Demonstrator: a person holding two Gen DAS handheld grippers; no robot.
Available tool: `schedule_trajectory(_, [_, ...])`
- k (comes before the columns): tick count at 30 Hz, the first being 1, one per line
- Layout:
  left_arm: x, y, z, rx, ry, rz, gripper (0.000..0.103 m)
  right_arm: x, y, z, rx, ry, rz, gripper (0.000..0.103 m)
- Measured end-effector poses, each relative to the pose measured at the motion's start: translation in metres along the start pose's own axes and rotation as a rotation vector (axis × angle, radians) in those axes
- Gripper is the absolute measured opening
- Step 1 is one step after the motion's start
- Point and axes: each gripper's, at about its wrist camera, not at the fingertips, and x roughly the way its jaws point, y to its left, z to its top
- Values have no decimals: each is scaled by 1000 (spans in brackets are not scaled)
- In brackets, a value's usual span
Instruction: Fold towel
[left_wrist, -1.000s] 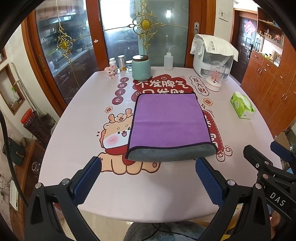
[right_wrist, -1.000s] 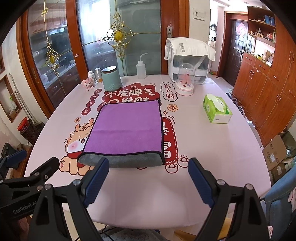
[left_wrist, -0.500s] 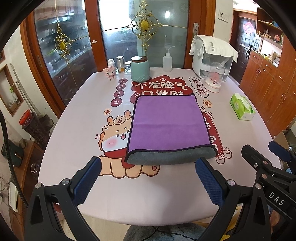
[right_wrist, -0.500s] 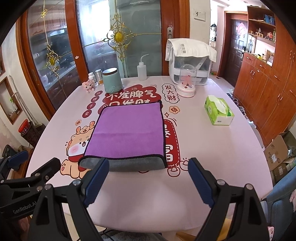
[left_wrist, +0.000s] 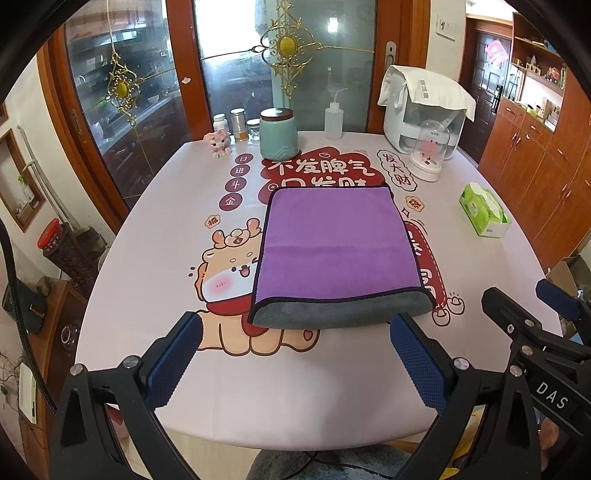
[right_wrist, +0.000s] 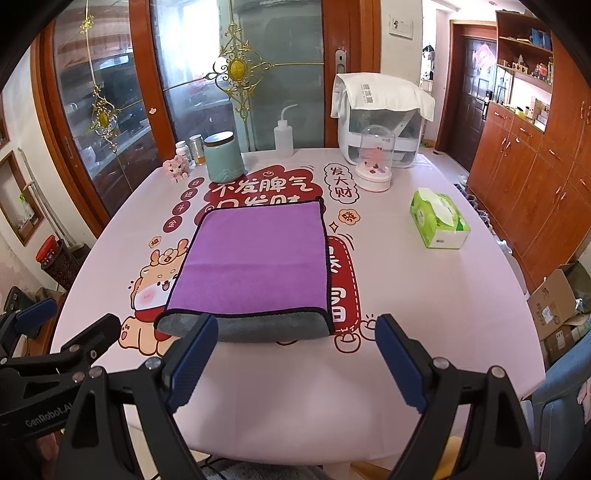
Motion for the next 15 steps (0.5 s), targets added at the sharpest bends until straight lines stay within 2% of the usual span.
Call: schedule_trajectory(15, [20, 2, 6, 36, 39, -7, 101, 18, -4, 2, 7, 33, -8, 88])
